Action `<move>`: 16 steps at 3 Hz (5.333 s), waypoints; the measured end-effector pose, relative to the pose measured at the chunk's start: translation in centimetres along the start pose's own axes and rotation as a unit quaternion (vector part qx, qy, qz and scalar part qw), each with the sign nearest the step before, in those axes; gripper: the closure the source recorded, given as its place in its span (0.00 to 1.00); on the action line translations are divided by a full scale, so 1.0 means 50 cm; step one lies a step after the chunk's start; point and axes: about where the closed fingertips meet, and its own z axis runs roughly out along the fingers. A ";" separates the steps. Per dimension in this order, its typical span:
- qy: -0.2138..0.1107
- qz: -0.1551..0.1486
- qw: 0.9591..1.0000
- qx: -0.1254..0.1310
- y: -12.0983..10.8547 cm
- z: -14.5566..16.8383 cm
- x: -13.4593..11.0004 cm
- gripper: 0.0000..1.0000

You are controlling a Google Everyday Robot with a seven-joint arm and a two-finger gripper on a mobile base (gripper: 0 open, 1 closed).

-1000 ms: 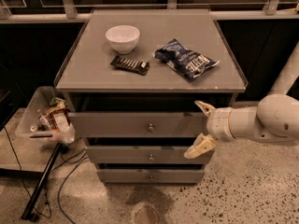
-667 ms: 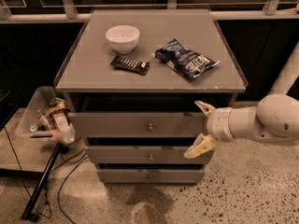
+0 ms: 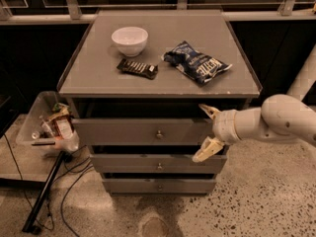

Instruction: Open top drawer

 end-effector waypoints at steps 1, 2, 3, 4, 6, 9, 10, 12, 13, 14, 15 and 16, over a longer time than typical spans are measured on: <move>-0.003 -0.032 0.999 0.000 -0.075 0.041 0.041 0.00; -0.003 -0.032 0.999 0.000 -0.074 0.041 0.041 0.00; 0.000 -0.045 0.999 -0.020 -0.060 0.075 0.032 0.00; 0.005 -0.046 0.998 -0.047 -0.027 0.120 0.040 0.00; 0.005 -0.046 0.998 -0.047 -0.027 0.120 0.040 0.19; 0.005 -0.046 0.998 -0.048 -0.027 0.120 0.040 0.88; 0.005 -0.046 0.998 -0.048 -0.030 0.114 0.033 1.00; -0.005 -0.047 0.998 -0.032 -0.023 0.091 0.008 1.00; -0.005 -0.042 0.999 -0.030 -0.010 0.084 0.011 1.00; -0.014 -0.052 0.999 -0.007 -0.007 0.057 -0.025 1.00; -0.015 -0.052 0.999 -0.007 -0.007 0.057 -0.026 0.82; -0.015 -0.052 0.999 -0.007 -0.007 0.057 -0.026 0.59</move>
Offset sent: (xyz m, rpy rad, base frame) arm 0.0659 -0.0173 -0.0223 -0.0377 -0.0715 0.0354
